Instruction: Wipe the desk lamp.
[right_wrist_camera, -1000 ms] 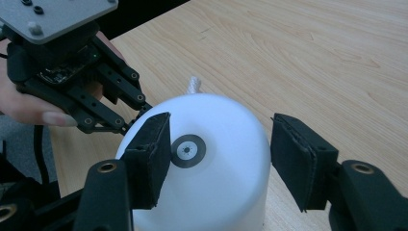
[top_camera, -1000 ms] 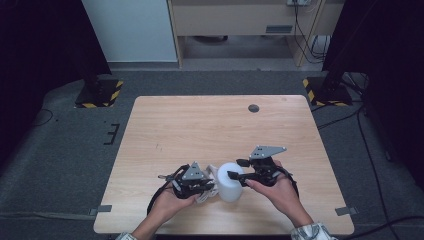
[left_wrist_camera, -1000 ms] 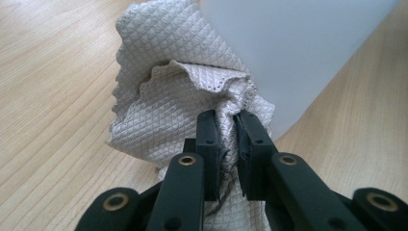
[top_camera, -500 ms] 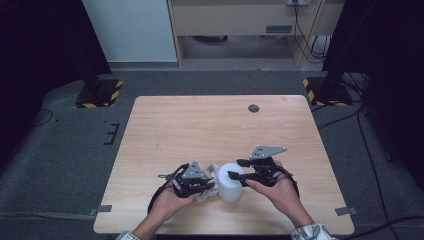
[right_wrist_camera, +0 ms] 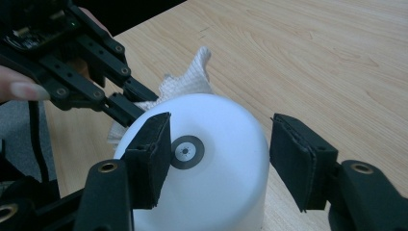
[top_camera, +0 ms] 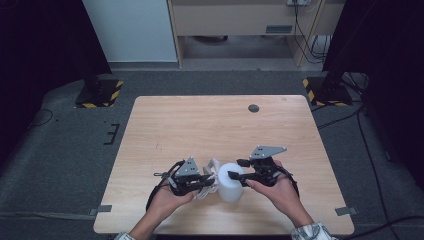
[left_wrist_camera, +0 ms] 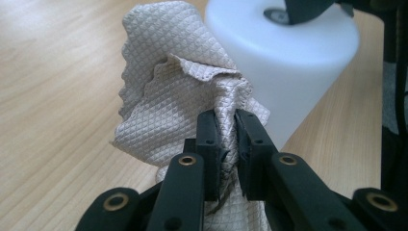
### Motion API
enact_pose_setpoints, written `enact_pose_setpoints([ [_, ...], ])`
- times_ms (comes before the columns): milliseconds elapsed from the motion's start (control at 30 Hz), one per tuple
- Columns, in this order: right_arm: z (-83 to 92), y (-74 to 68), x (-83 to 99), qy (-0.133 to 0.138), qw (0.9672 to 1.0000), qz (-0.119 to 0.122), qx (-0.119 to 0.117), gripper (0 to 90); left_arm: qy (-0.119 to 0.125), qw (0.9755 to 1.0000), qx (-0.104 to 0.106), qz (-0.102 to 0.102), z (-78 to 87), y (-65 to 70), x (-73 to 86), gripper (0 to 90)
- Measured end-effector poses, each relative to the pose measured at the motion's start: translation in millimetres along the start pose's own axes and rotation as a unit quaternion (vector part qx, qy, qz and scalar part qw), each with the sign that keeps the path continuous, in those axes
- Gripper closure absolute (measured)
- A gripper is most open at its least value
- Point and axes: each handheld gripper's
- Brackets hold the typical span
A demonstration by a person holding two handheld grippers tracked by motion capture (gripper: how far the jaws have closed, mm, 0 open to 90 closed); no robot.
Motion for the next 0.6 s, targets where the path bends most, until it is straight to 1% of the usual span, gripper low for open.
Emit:
enact_pose_setpoints([
  [167,-0.1,0.3,0.0,0.000,1.0000,0.000,-0.001,40.4,-0.011,0.9999,0.001,0.002,-5.4,-2.6,2.5,80.6],
  [300,0.0,0.0,0.0,0.000,1.0000,0.000,0.000,40.5,-0.031,0.9995,-0.003,-0.004,-12.8,-2.2,6.0,80.6],
  [433,0.0,0.0,-0.2,0.000,1.0000,0.000,0.000,40.5,-0.051,0.9986,-0.008,-0.015,-19.6,-1.3,8.4,80.7],
  [600,0.0,-0.1,-0.4,-0.001,1.0000,0.000,0.000,39.5,-0.060,0.9981,-0.009,-0.014,-23.9,-2.8,10.3,80.6],
])
Point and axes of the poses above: each handheld gripper's, and its own axes: z roughly backward along the jaws, x roughly out of its underside, y roughly to its right, and after that the axes turned 4 degrees about -y, right-handed
